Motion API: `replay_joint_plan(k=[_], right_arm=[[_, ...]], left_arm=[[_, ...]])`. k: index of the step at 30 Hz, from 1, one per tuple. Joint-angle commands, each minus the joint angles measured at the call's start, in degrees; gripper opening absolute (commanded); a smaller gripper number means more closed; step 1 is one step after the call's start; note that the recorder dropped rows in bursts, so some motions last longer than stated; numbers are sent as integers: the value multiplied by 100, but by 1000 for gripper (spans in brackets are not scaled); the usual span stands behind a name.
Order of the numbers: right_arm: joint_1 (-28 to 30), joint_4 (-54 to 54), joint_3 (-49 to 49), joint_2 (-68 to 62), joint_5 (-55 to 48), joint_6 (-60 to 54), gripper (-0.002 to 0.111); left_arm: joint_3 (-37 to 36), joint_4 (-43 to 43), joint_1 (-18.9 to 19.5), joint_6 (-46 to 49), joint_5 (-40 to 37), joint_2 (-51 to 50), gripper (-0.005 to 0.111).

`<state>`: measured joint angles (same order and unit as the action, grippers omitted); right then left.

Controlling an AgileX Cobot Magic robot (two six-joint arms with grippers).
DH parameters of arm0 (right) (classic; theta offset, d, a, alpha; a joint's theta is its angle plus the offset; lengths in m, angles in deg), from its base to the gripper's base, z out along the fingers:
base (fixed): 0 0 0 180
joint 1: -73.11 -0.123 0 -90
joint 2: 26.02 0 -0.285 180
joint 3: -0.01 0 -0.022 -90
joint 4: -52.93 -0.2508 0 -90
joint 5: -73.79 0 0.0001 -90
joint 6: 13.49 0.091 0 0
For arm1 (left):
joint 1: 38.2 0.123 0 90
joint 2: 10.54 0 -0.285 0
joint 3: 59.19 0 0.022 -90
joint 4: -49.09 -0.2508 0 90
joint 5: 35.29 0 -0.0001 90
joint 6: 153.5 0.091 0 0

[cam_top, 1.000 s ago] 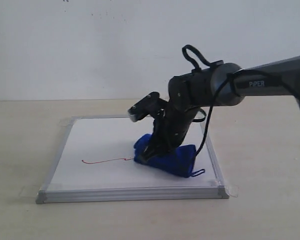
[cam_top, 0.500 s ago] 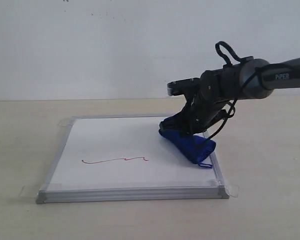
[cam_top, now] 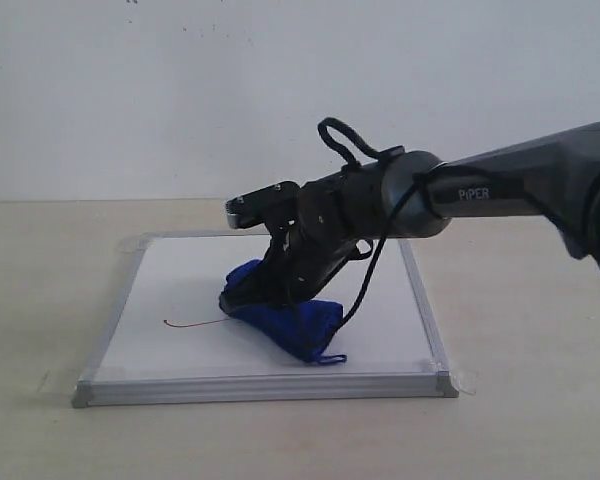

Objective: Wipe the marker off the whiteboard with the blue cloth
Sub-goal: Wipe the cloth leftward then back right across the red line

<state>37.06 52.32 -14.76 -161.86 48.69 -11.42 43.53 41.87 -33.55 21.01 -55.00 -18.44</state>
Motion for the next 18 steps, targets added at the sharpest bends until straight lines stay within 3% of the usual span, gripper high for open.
replay_joint_plan(k=[1, 6, 9, 13, 18], right_arm=[[287, 440, -1, -3, 40, 336, 7], [903, 1204, -11, -60, -378, 1422, 7], [986, 1189, -11, -60, -518, 1425, 7], [686, 989, -11, -60, -481, 1280, 7], [-108, 813, -11, -60, -513, 565, 7]], left_arm=[[7, 43, -29, 5, 32, 12, 4], [7, 43, -29, 5, 32, 12, 4], [7, 43, -29, 5, 32, 12, 4], [7, 43, -29, 5, 32, 12, 4], [7, 43, -29, 5, 32, 12, 4]])
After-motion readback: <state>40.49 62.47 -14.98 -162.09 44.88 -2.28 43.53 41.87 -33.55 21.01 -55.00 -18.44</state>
